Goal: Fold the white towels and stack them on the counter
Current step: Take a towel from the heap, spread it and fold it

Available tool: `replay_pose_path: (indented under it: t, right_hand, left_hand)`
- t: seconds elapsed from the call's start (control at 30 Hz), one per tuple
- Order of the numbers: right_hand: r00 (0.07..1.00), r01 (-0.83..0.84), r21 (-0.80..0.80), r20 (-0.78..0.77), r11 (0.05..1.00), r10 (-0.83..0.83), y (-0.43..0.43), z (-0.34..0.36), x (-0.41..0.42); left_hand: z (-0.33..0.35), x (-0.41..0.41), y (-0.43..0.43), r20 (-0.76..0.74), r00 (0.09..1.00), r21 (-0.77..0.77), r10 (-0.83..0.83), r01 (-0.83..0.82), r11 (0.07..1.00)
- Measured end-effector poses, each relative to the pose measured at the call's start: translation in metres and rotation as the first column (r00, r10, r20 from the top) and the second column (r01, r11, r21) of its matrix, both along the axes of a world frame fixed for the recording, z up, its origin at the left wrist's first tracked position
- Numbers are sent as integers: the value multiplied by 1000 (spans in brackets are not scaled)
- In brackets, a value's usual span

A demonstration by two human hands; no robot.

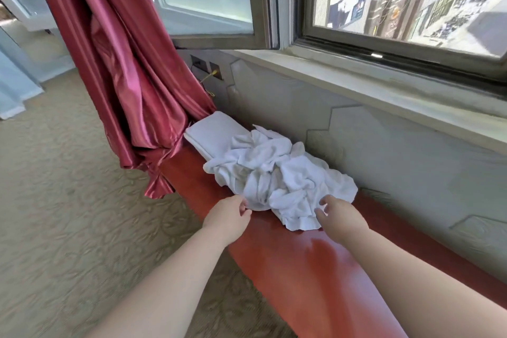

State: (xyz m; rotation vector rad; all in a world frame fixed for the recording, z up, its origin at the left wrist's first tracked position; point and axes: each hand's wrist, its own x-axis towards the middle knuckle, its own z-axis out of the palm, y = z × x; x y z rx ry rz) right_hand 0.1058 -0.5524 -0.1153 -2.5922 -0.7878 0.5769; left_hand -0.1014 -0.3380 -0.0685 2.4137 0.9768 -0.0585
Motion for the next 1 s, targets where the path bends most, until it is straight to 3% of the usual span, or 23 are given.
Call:
replay_pose_path:
  t: [0.23,0.47,0.63,0.8,0.93,1.0]
  right_hand:
    - [999,31,59,-21,998,-30,56,-11,21]
    - [994,109,-68,-5,992,-110,113,-31,8]
    - [979,201,-82,53,976,-197,120,-13,17]
    - [913,391,31,110,920,-392,117,9,12]
    - [799,564,208,109,799,-592,90,21,-11]
    - [764,596,225,135,771,-631,72,29,-23]
  left_hand:
    - [-9,61,29,5,995,-88,-95,95,992]
    - [-22,133,72,10,937,34,-348,348,937]
    - [-17,182,103,-16,774,226,-633,619,752]
    - [-26,212,113,-215,566,331,-796,809,486]
    - [-36,224,103,-196,456,269,-868,876,399]
    - [-34,229,92,-135,447,248,-884,879,407]
